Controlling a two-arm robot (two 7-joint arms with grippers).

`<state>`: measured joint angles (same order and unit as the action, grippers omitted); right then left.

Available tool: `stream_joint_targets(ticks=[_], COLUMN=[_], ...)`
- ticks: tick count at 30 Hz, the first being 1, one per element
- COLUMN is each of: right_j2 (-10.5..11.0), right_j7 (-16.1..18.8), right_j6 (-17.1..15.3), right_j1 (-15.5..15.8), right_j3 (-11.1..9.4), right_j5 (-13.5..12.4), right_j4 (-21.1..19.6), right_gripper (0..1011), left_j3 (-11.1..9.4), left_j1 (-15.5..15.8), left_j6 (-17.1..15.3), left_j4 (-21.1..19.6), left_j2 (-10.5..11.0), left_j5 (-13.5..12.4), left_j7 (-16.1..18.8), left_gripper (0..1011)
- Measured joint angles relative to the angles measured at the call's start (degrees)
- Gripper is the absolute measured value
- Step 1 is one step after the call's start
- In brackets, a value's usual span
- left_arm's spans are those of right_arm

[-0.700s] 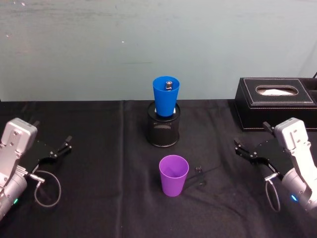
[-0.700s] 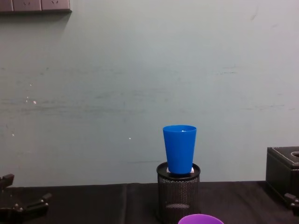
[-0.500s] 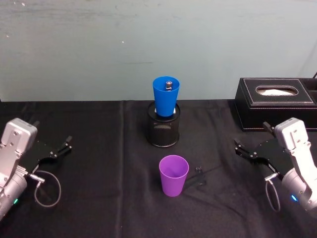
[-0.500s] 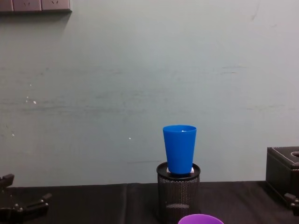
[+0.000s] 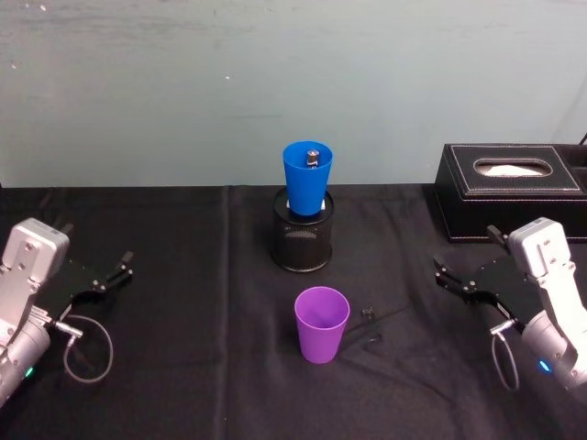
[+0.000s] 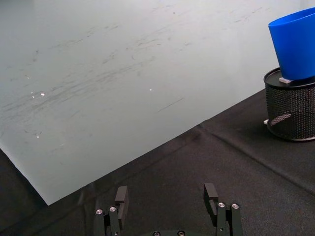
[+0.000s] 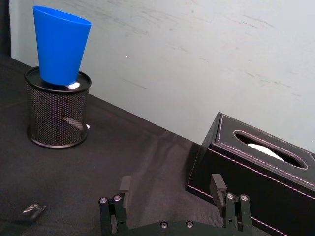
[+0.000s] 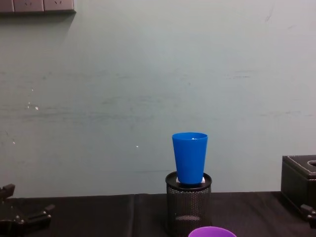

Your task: Pick up one cup with a gripper and tap it against the other cup.

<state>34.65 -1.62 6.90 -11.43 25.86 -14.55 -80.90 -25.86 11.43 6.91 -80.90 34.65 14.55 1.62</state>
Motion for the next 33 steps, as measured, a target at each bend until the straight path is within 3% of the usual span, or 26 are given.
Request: stream_joint_targets(ticks=[14, 17, 21, 23, 27, 30, 31, 33], right_j2=[0.0, 0.2, 0.5, 0.8, 1.1, 1.2, 1.2, 1.0], right_j7=[0.0, 1.7, 5.3, 8.7, 16.1, 23.5, 23.5, 27.0], right_j6=[0.0, 1.0, 3.4, 5.4, 8.8, 11.2, 11.2, 12.0], right_j1=[0.0, 0.0, 1.0, 2.2, 4.0, 5.5, 5.5, 6.0], right_j3=[0.0, -0.7, -1.7, -2.0, -1.4, -0.3, -0.3, 0.5], right_j5=[0.0, -0.6, -3.1, -5.3, -9.3, -13.0, -13.0, -14.3], right_j4=[0.0, -0.8, -2.0, -2.6, -2.9, -2.7, -2.7, -2.3], right_gripper=[1003, 1003, 1003, 1003, 1003, 1003, 1003, 1003], left_j3=[0.0, 0.0, 0.0, 0.0, 0.0, 0.0, 0.0, 0.0], left_j1=[0.0, 0.0, 0.0, 0.0, 0.0, 0.0, 0.0, 0.0], left_j6=[0.0, 0.0, 0.0, 0.0, 0.0, 0.0, 0.0, 0.0], left_j4=[0.0, 0.0, 0.0, 0.0, 0.0, 0.0, 0.0, 0.0], left_j2=[0.0, 0.0, 0.0, 0.0, 0.0, 0.0, 0.0, 0.0], left_j5=[0.0, 0.0, 0.0, 0.0, 0.0, 0.0, 0.0, 0.0], left_j7=[0.0, 0.0, 0.0, 0.0, 0.0, 0.0, 0.0, 0.0], left_gripper=[1000, 1000, 1000, 1000, 1000, 1000, 1000, 1000])
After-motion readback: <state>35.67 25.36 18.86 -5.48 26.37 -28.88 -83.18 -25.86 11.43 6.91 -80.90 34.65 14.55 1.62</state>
